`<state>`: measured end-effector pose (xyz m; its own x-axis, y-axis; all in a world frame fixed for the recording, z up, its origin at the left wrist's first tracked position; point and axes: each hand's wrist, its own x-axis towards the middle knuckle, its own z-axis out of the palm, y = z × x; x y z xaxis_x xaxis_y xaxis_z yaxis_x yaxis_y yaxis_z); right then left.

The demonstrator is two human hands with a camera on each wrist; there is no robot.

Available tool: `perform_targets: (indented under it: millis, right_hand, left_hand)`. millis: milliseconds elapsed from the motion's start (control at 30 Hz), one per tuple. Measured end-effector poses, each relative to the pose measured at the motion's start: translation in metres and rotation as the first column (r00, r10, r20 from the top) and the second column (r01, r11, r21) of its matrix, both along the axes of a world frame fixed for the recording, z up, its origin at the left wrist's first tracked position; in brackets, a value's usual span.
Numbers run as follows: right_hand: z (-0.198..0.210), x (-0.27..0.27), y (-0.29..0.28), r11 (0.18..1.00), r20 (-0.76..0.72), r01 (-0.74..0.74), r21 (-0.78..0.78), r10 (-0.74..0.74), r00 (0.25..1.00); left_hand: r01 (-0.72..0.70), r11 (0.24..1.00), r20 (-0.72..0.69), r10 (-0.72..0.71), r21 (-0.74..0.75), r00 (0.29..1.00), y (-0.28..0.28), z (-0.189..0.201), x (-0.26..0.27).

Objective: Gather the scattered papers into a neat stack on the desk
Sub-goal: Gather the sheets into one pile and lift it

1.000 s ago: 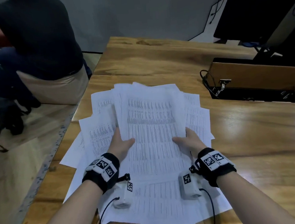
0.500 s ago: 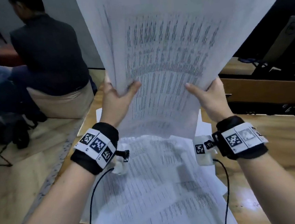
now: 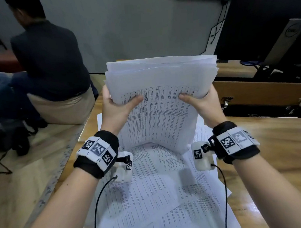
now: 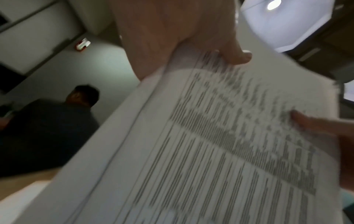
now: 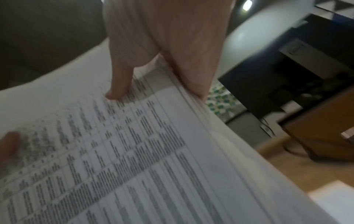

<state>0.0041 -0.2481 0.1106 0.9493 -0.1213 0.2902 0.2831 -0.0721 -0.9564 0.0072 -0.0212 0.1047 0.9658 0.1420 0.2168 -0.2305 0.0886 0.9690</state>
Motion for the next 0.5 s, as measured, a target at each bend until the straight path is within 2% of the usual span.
perform_targets:
  millis: [67, 133, 233, 300, 367, 433, 500]
  right_hand:
    - [-0.018, -0.003, 0.006, 0.997, -0.096, -0.035, -0.066, 0.029, 0.995]
    - [-0.03, -0.007, 0.012, 0.996, -0.148, -0.024, -0.091, 0.01, 0.989]
    - [-0.018, -0.007, 0.011, 0.999, -0.1, 0.031, -0.023, -0.033, 0.994]
    - [-0.006, -0.006, 0.006, 0.999, -0.082, 0.006, 0.033, -0.003, 0.997]
    - [-0.005, -0.005, 0.003, 1.0, -0.111, -0.02, 0.013, 0.022, 0.994]
    - [-0.02, -0.005, 0.001, 0.995, -0.245, -0.032, -0.091, 0.009, 0.97]
    - [-0.052, -0.008, -0.002, 0.976, -0.412, -0.095, -0.197, 0.005, 0.911]
  left_hand:
    - [0.064, 0.996, -0.141, -0.056, 0.058, 0.988, -0.002, -0.013, -0.005]
    - [0.088, 0.984, -0.215, -0.053, 0.156, 0.975, -0.002, -0.025, -0.01]
    - [0.077, 0.983, -0.176, -0.047, 0.167, 0.983, 0.006, -0.019, -0.01]
    - [0.083, 0.984, -0.143, -0.061, 0.156, 0.988, 0.014, -0.012, -0.008]
    - [0.064, 0.98, -0.164, -0.033, 0.19, 0.986, 0.023, -0.009, -0.002]
    - [0.083, 0.965, -0.254, -0.018, 0.248, 0.967, 0.033, -0.017, 0.002]
    - [0.159, 0.946, -0.39, -0.037, 0.284, 0.92, 0.044, -0.036, 0.001]
